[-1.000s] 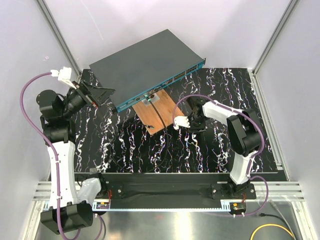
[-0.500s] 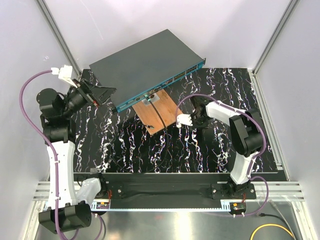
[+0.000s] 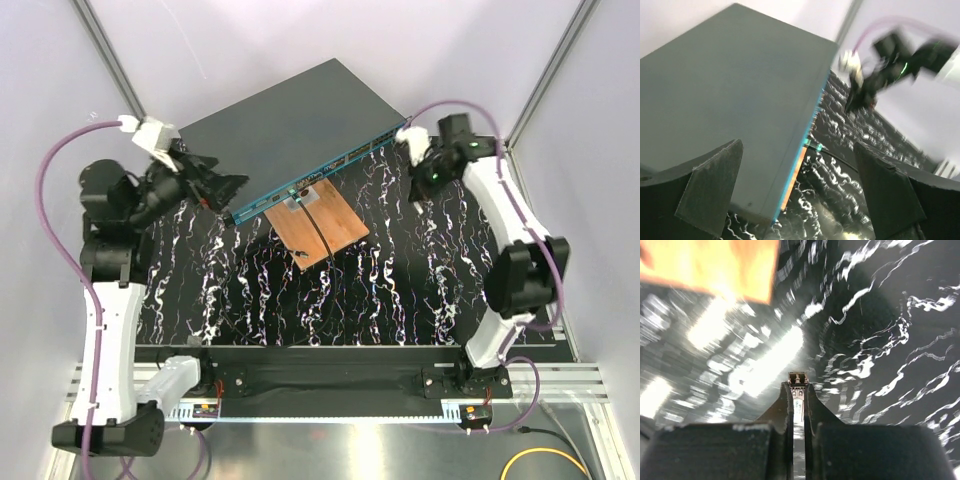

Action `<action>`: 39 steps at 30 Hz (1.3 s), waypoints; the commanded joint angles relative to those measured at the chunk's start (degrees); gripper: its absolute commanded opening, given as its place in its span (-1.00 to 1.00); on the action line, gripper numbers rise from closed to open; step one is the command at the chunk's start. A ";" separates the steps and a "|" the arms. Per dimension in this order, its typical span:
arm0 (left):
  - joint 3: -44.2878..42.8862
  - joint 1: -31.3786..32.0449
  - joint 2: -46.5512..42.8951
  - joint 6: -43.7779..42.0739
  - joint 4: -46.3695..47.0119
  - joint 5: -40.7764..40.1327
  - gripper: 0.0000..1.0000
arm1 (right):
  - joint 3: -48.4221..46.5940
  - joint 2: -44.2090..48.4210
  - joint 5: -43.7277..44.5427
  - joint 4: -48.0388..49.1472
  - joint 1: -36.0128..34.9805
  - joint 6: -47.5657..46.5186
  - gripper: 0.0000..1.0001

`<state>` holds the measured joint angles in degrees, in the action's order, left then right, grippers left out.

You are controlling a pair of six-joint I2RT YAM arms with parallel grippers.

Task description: Insert the plug into the switch port

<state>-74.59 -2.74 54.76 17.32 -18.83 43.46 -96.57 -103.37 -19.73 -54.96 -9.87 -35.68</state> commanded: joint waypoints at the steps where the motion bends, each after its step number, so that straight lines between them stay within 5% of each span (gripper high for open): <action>1: -4.67 7.38 0.43 -12.64 -2.96 -7.23 0.98 | -5.55 7.29 -8.92 -5.16 0.64 21.94 -1.00; 8: -10.22 32.49 7.98 -23.20 -7.45 -25.16 0.98 | -6.09 14.59 -3.31 1.87 0.73 47.68 -1.00; 14: -15.85 42.89 19.04 -18.47 -11.05 -29.31 0.85 | -0.82 21.36 3.11 5.74 0.64 61.58 -1.00; 19: -19.62 52.29 26.00 -14.89 -10.18 -31.24 0.69 | 4.28 27.15 -0.82 9.16 0.64 67.58 -1.00; 27: -26.48 56.09 37.16 -6.69 -8.15 -33.18 0.42 | 11.85 32.79 -4.35 12.86 0.46 70.13 -1.00; 39: -30.09 57.24 42.53 -4.14 -7.45 -35.55 0.25 | 14.31 34.82 -4.44 14.88 -2.26 68.64 -1.00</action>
<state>-101.06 54.43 96.73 11.97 -29.91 9.82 -82.78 -70.50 -23.53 -43.09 -11.27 33.32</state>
